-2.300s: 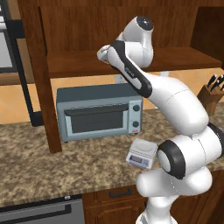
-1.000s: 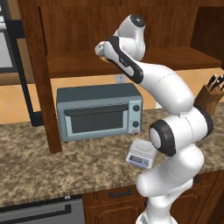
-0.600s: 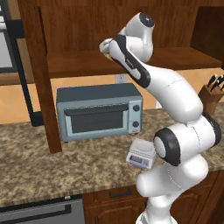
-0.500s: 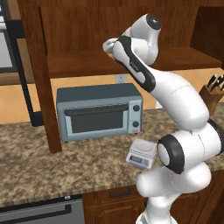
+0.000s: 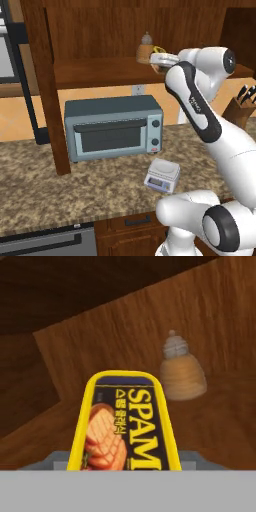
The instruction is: Pick the canned food and place it on the digital scale for weighing, and close the cabinet.
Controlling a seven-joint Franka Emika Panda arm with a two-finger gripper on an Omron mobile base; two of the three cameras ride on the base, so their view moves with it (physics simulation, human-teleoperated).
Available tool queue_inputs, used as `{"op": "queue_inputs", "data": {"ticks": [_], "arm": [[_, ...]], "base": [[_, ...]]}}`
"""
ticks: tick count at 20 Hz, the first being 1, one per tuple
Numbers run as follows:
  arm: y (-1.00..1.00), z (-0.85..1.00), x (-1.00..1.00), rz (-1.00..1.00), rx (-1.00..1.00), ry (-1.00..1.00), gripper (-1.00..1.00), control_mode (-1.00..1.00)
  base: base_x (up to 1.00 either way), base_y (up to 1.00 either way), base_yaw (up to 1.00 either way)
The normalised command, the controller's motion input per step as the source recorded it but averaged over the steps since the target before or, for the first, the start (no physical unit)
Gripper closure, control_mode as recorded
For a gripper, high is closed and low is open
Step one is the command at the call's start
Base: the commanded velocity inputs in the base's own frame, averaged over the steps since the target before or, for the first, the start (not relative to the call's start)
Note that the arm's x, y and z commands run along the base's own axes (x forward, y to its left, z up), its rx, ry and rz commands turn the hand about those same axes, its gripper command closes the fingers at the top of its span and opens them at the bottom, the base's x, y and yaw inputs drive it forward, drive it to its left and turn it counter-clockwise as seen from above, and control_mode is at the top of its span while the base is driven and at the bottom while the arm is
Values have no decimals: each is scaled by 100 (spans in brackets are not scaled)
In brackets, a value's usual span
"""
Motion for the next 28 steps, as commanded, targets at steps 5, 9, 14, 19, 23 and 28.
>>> {"op": "queue_inputs", "data": {"ticks": [5,9,14,19,23,28], "arm": [[-89,9,-100,1,15,15,100,-100],[-75,-77,-100,0,1,8,100,-100],[-41,-100,-100,21,-13,-1,100,-100],[49,-100,-28,60,-41,8,100,-100],[53,-87,54,30,-35,12,100,-100],[7,-64,58,11,-15,0,100,-100]], "base": [[0,0,0],[0,0,0],[0,0,0],[0,0,0],[0,0,0],[0,0,0]]}}
